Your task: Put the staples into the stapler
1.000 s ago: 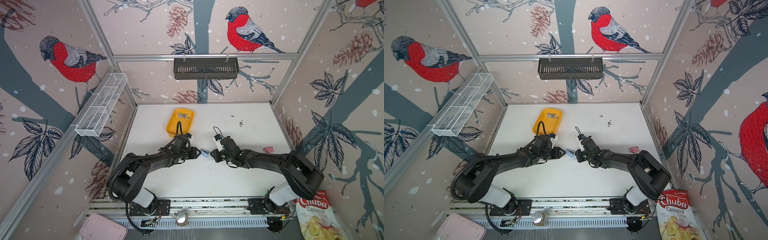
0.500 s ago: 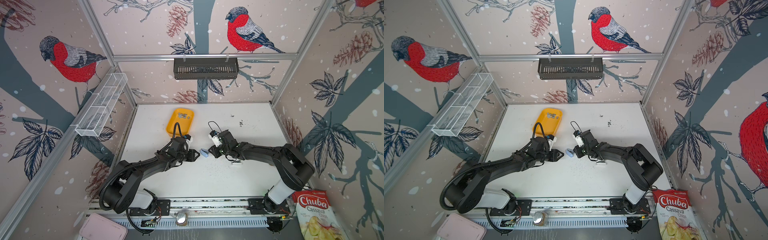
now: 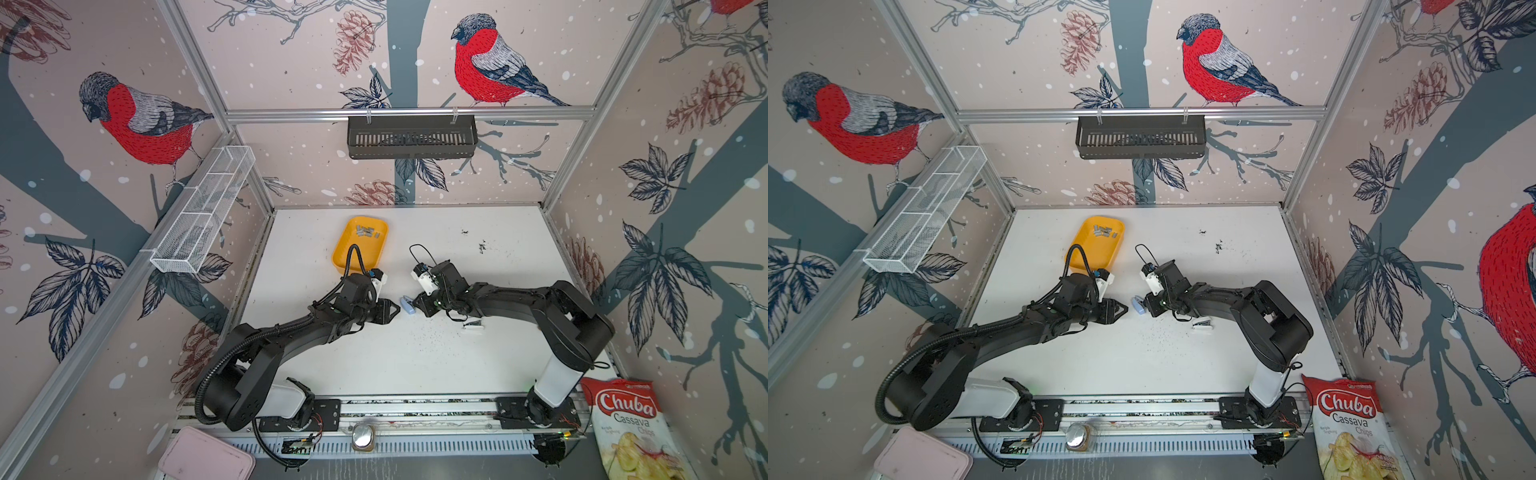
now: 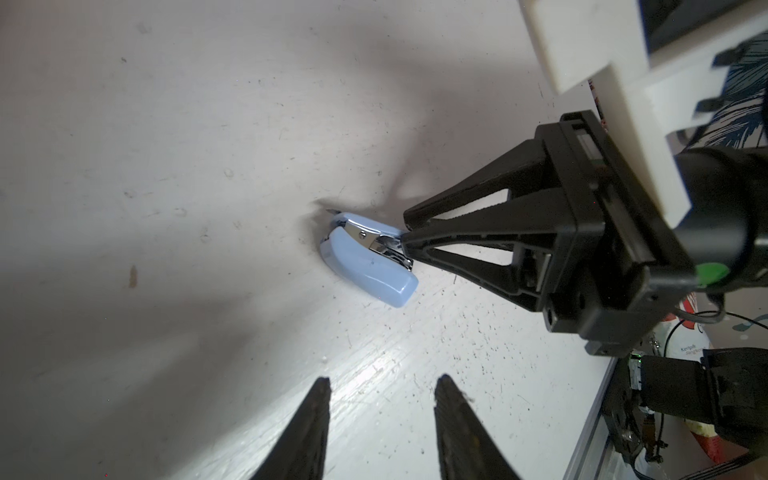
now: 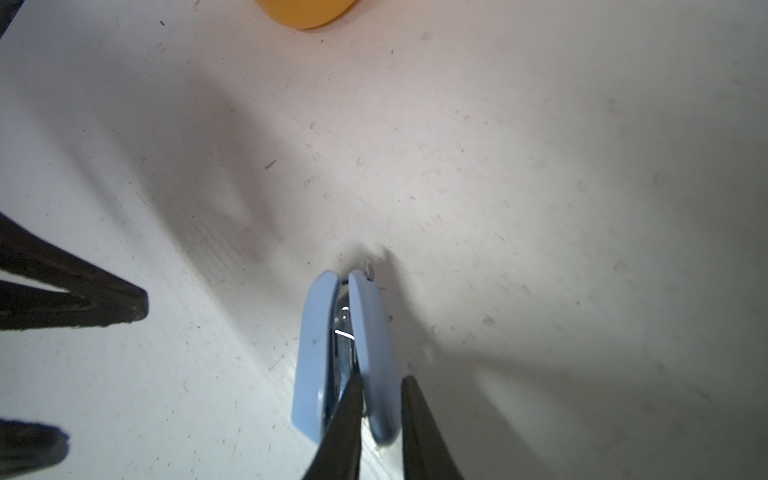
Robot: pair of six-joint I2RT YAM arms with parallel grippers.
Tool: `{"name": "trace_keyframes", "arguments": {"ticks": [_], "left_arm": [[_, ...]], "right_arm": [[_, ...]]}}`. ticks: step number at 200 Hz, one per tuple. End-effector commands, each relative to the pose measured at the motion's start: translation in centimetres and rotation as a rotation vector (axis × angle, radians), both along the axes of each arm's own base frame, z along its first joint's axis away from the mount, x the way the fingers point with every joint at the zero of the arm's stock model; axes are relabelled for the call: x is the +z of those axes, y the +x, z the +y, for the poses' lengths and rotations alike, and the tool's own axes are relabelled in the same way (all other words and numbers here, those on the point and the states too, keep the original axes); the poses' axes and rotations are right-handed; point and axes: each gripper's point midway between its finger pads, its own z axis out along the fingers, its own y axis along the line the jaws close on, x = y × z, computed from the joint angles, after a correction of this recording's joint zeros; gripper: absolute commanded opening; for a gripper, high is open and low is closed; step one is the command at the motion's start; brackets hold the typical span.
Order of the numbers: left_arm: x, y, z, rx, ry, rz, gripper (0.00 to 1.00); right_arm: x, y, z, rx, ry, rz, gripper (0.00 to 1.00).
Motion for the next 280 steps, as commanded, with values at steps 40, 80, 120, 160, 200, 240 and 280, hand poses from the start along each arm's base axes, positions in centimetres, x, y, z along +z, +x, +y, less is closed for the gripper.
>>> {"name": "trace_keyframes", "arguments": {"ticks": [40,80,120,160,200,240,280], "left_arm": [[0.6,0.3,0.0,-0.023,0.030,-0.037,0.43],[2.5,-0.4,-1.6,-0.139,0.032,-0.122,0.50],[5.2,-2.0,-4.8,-0.334,0.231,-0.350,0.57],[8.8,-2.4,-5.9,-0.454,0.351,-0.511,0.65],[10.4,-4.2,-5.9,-0.590,0.520,-0.689,0.69],[10.3,-5.2,-5.0,-0.621,0.708,-0.835,0.69],[9.5,-6.4,-5.1,-0.672,0.828,-0.940,0.68]], "right_arm": [[0.7,-0.8,-0.2,-0.035,0.050,0.026,0.11],[3.3,-1.4,-1.4,-0.080,0.200,0.112,0.09],[5.3,-2.1,-4.4,-0.102,0.256,0.245,0.09],[8.7,-3.7,-5.9,-0.069,0.279,0.230,0.09],[11.2,-5.9,-5.7,0.005,0.309,0.235,0.09],[11.0,-7.9,-4.4,0.083,0.273,0.241,0.08],[10.4,-9.2,-2.8,0.136,0.235,0.255,0.08]]}}
